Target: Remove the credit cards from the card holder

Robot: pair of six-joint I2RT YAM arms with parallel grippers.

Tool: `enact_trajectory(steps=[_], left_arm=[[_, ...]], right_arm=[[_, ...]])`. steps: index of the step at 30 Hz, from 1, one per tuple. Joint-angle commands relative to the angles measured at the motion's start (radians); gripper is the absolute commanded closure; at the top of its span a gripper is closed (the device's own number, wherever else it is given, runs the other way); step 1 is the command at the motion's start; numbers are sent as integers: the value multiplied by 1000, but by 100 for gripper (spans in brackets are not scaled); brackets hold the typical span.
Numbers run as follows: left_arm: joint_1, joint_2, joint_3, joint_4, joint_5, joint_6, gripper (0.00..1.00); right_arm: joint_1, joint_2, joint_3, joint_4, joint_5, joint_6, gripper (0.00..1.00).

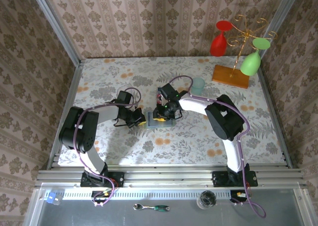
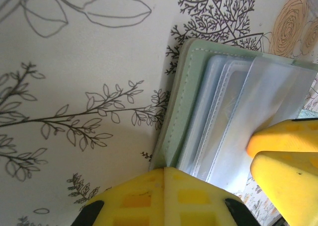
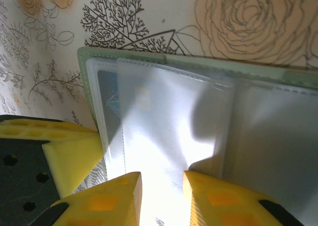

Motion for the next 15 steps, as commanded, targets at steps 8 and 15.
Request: enact_trajectory(steps=[8,15], left_arm=[[8,17,15,-57,-16,30,100],[8,1,30,-64,-16,28,100]], right_arm=[[-30,-51,-64,32,-13,8,73],[-47,-56,-99,86,-50,28,75]])
